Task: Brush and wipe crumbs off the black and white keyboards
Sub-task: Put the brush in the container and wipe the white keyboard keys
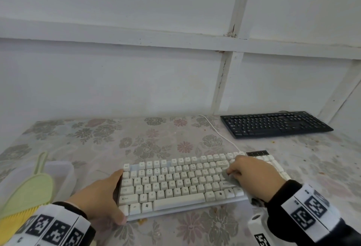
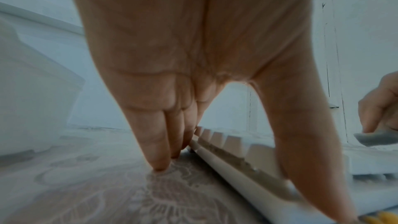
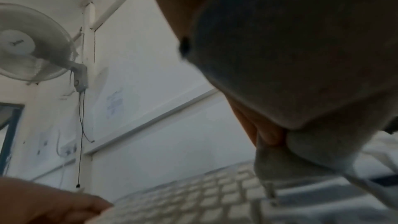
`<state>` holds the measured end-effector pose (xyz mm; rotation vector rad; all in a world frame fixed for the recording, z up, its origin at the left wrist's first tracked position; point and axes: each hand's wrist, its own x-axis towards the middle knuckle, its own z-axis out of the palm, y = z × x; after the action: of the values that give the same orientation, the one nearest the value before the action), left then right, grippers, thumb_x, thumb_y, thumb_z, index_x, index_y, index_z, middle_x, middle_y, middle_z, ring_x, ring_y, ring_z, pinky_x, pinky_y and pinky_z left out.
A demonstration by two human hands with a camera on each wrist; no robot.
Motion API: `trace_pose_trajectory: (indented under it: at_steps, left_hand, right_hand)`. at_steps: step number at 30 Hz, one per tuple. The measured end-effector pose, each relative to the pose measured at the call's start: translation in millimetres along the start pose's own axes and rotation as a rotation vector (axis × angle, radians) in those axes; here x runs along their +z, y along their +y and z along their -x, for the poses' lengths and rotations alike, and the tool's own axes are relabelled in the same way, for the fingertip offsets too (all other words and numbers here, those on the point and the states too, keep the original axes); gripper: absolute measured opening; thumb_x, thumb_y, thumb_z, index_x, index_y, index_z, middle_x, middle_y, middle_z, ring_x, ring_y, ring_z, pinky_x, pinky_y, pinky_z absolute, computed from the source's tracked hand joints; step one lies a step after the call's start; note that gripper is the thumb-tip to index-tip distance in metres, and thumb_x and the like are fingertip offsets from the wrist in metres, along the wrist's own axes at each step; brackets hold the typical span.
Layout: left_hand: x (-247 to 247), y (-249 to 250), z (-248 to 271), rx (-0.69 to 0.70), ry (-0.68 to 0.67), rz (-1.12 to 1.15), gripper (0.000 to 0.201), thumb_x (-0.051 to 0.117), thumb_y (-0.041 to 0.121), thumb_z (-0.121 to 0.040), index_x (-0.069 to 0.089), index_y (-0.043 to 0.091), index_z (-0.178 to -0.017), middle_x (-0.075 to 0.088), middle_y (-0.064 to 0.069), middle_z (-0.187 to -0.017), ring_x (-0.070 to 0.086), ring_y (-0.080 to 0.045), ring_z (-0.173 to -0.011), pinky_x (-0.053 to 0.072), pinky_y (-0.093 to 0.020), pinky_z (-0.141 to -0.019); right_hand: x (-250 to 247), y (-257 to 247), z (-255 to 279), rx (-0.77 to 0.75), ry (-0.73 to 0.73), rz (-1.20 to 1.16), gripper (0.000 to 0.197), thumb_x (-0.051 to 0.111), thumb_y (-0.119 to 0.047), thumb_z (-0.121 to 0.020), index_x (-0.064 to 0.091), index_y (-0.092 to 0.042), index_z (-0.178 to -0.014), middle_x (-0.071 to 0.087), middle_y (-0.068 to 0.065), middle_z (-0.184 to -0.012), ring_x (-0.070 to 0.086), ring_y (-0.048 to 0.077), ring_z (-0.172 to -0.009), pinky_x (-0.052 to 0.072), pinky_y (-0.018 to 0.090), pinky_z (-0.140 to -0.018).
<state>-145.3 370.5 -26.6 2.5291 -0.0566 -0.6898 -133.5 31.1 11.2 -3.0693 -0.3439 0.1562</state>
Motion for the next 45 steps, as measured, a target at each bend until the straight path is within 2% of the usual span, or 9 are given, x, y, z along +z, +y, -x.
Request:
trace_pose_trajectory:
  at_steps: [7, 14, 17, 21, 25, 28, 32, 40, 45]
  left_hand:
    - [-0.2, -2.4, -2.3, -0.010, -0.011, 0.013, 0.117, 0.080, 0.034, -0.047, 0.014, 0.030, -0.144, 0.053, 0.016, -0.121, 0.054, -0.005, -0.107, 0.045, -0.025, -0.096]
    - [-0.7, -2.7, -1.5, -0.013, -0.023, 0.012, 0.124, 0.079, 0.038, -0.044, 0.009, 0.028, -0.146, 0.052, 0.015, -0.126, 0.052, -0.006, -0.110, 0.043, -0.027, -0.099]
    - [-0.6, -2.3, -1.2, -0.013, -0.025, 0.016, 0.121, 0.080, 0.037, -0.044, 0.012, 0.029, -0.144, 0.053, 0.016, -0.123, 0.053, -0.006, -0.108, 0.044, -0.028, -0.098]
    - [-1.1, -1.3, -0.5, -0.021, -0.026, 0.005, 0.117, 0.080, 0.036, -0.047, 0.012, 0.031, -0.143, 0.054, 0.017, -0.120, 0.054, -0.006, -0.106, 0.046, -0.027, -0.096]
    - [-1.4, 0.2, -0.3, -0.014, -0.030, 0.015, 0.115, 0.080, 0.033, -0.049, 0.014, 0.029, -0.143, 0.054, 0.017, -0.119, 0.054, -0.005, -0.106, 0.045, -0.026, -0.096]
    - [-1.2, -0.2, -1.0, -0.018, -0.027, 0.015, 0.117, 0.080, 0.033, -0.050, 0.012, 0.028, -0.144, 0.054, 0.016, -0.120, 0.054, -0.005, -0.107, 0.045, -0.026, -0.096]
    - [-0.8, 0.0, -1.6, -0.025, -0.026, -0.005, 0.118, 0.081, 0.033, -0.053, 0.008, 0.027, -0.145, 0.051, 0.014, -0.124, 0.052, -0.006, -0.109, 0.043, -0.023, -0.096]
    - [-0.2, -2.7, -2.8, -0.024, -0.024, -0.017, 0.122, 0.081, 0.036, -0.049, 0.007, 0.026, -0.146, 0.050, 0.013, -0.129, 0.051, -0.008, -0.112, 0.042, -0.024, -0.098]
    - [-0.6, -2.5, -2.3, -0.037, -0.027, -0.015, 0.127, 0.080, 0.039, -0.047, 0.004, 0.026, -0.147, 0.048, 0.011, -0.132, 0.050, -0.009, -0.114, 0.041, -0.026, -0.100]
  right_hand:
    - [9.3, 28.1, 8.0, 0.059, -0.026, 0.165, 0.024, 0.043, -0.018, -0.093, 0.062, -0.025, -0.081, 0.049, -0.009, -0.093, 0.059, 0.014, -0.081, 0.035, 0.021, -0.054]
    - [1.0, 33.5, -0.2, 0.101, -0.130, 0.196, 0.028, 0.037, -0.016, -0.091, 0.052, -0.021, -0.067, 0.048, -0.005, -0.087, 0.059, 0.019, -0.077, 0.033, 0.021, -0.052]
    - [-3.8, 35.2, -6.4, 0.198, -0.187, 0.162, 0.028, 0.039, -0.017, -0.093, 0.063, -0.018, -0.078, 0.057, -0.002, -0.083, 0.052, 0.016, -0.071, 0.033, 0.020, -0.052]
    - [-20.9, 36.5, -14.3, 0.283, -0.314, 0.141, 0.022, 0.045, -0.021, -0.094, 0.066, -0.016, -0.088, 0.048, -0.004, -0.069, 0.045, 0.012, -0.062, 0.031, 0.016, -0.051]
    - [-23.0, 34.5, -8.7, 0.209, -0.184, 0.195, 0.024, 0.047, -0.025, -0.095, 0.070, -0.022, -0.099, 0.056, -0.004, -0.094, 0.057, 0.016, -0.082, 0.039, 0.018, -0.064]
    - [-14.9, 24.5, -2.4, 0.066, -0.099, 0.163, 0.028, 0.044, -0.022, -0.094, 0.071, -0.027, -0.095, 0.046, -0.013, -0.089, 0.061, 0.015, -0.089, 0.043, 0.017, -0.066]
    - [-9.2, 21.2, 0.4, 0.040, -0.146, 0.203, 0.029, 0.040, -0.016, -0.090, 0.066, -0.025, -0.083, 0.045, -0.009, -0.092, 0.061, 0.019, -0.089, 0.033, 0.017, -0.055]
    - [-23.4, 41.6, -8.4, 0.251, -0.291, 0.112, 0.028, 0.047, -0.023, -0.097, 0.069, -0.020, -0.113, 0.066, -0.001, -0.114, 0.062, 0.019, -0.103, 0.046, 0.024, -0.088]
    - [-23.8, 44.8, -13.0, 0.297, -0.303, 0.146, 0.025, 0.051, -0.020, -0.094, 0.071, -0.020, -0.109, 0.067, -0.001, -0.106, 0.056, 0.013, -0.073, 0.042, 0.022, -0.073]
